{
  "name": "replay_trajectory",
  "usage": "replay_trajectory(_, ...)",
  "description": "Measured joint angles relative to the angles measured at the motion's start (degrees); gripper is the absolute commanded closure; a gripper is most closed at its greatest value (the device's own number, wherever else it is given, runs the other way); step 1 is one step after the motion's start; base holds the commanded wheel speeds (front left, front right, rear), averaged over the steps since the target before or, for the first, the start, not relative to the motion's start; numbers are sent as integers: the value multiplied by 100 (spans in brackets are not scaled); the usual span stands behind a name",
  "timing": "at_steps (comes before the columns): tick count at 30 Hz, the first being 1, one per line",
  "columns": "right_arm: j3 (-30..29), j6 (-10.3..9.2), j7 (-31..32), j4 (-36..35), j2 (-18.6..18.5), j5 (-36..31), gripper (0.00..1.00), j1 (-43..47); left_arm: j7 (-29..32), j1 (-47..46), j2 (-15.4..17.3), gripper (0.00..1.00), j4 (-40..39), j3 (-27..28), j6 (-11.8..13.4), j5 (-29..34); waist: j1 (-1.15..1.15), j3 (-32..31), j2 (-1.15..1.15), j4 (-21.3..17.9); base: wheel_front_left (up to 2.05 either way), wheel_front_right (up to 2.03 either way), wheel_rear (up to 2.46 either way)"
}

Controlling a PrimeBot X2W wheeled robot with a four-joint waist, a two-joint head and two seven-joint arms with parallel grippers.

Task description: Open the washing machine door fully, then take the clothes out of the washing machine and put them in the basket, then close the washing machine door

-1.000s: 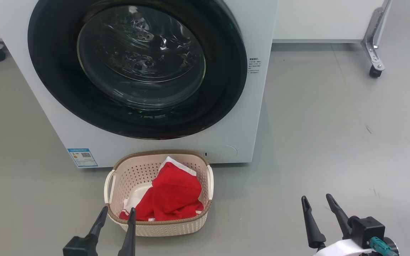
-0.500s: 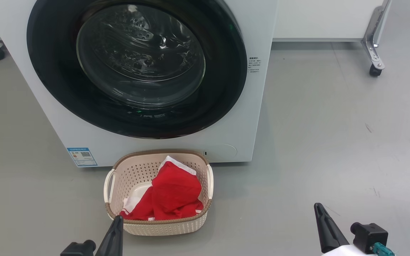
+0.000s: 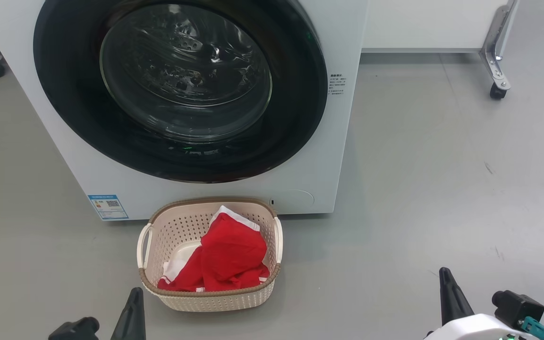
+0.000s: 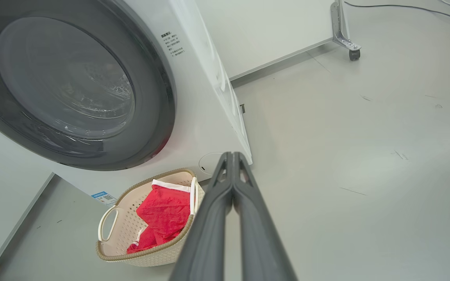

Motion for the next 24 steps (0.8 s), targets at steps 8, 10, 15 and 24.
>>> replay_trajectory(8, -146, 2, 168, -9, -1, 590, 100, -52, 127, -40, -9, 100, 22, 155, -52, -605, 0, 17, 0, -5, 0, 0, 0)
replay_trajectory(10, -178, 2, 215, -10, -3, 760, 100, -96, 168, -81, -8, 100, 33, 182, -92, -737, 0, 21, 0, -6, 0, 0, 0)
replay_trajectory(15, -259, 26, 283, -10, -20, 1139, 100, -140, 231, -147, -8, 100, 52, 268, -143, -1103, 0, 31, 0, -9, 0, 0, 0)
replay_trajectory(24, -402, 60, 474, -5, -60, 1819, 100, -259, 396, -263, -3, 100, 135, 414, -197, -1762, 0, 48, 0, -14, 0, 0, 0)
